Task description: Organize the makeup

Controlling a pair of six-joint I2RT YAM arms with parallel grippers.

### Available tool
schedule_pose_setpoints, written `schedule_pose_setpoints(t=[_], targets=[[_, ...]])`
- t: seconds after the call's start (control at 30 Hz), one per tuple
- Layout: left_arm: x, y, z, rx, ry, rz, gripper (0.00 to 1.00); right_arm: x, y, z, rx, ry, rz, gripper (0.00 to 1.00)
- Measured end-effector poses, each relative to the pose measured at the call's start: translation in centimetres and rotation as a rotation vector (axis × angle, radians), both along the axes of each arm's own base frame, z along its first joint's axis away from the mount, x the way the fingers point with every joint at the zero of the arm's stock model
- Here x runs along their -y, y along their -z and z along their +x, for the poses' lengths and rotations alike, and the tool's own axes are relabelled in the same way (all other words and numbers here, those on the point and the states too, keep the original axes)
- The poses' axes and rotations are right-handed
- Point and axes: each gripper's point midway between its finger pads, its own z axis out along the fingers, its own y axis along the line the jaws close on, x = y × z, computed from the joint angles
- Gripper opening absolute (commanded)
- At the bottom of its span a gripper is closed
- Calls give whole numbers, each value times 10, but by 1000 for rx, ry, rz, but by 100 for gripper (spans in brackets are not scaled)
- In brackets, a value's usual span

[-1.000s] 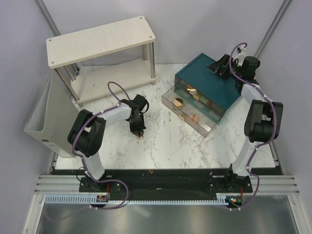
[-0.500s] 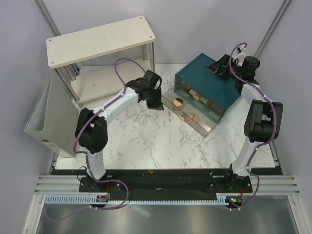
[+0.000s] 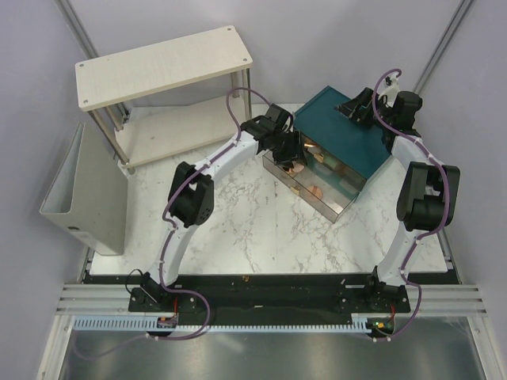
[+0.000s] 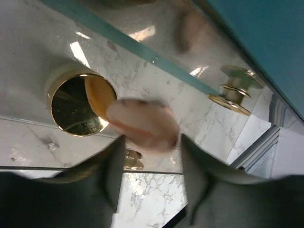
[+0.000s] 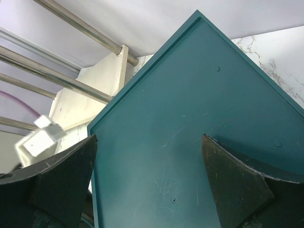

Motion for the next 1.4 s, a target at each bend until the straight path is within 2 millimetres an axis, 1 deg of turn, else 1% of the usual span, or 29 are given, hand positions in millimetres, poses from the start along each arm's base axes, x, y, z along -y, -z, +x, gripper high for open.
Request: schedule_pose_setpoints(t=[0.03, 0.17, 0.33, 0.43, 0.5, 0.53, 0.57, 0.63, 0.7, 0.77, 0.8, 0.87, 0.97, 1.13, 1.27, 1.3, 1.4], targets=[[1, 8, -2, -21, 3, 7, 71, 0, 0, 0, 0, 0, 0, 98], [0, 14, -6, -41, 8, 19, 72, 0, 0, 0, -1, 0, 0, 98], [0, 2, -4, -6, 17, 14, 73, -4, 0, 0, -1, -7, 0, 98], [-5, -9, -6, 26, 21, 16, 75, -6, 0, -1, -1, -11, 0, 98], [-15, -18, -17, 35, 29, 23, 77, -7, 0, -1, -1, -13, 0, 98], [-20, -23, -22, 39, 32, 26, 94, -7, 0, -1, -1, -13, 0, 98], [-24, -27, -28, 46, 35, 25, 99, -7, 0, -1, 0, -13, -1, 98], [-36, -34, -42, 63, 42, 28, 99, -7, 0, -1, 0, -13, -1, 98], [-50, -33, -59, 58, 42, 39, 99, -7, 0, -1, -1, -13, -1, 98], [-60, -27, -69, 54, 40, 50, 99, -7, 0, -1, -1, -13, -1, 98], [-65, -21, -75, 41, 40, 62, 99, -7, 0, -1, 0, -13, -1, 98], [-71, -6, -82, 20, 41, 81, 99, -7, 0, -1, -1, -13, -1, 98], [-75, 15, -88, -20, 44, 112, 99, -7, 0, -1, 0, -13, -1, 98], [-68, 38, -81, -48, 50, 124, 99, -7, 0, -1, -1, -14, -1, 98], [-49, 50, -61, -41, 54, 114, 99, -7, 1, -1, 1, -14, -2, 98], [-45, 51, -57, -38, 55, 108, 94, -7, 1, -1, 2, -14, -3, 98], [-33, 51, -48, -38, 67, 85, 87, -7, 2, -1, 4, -14, -3, 98]])
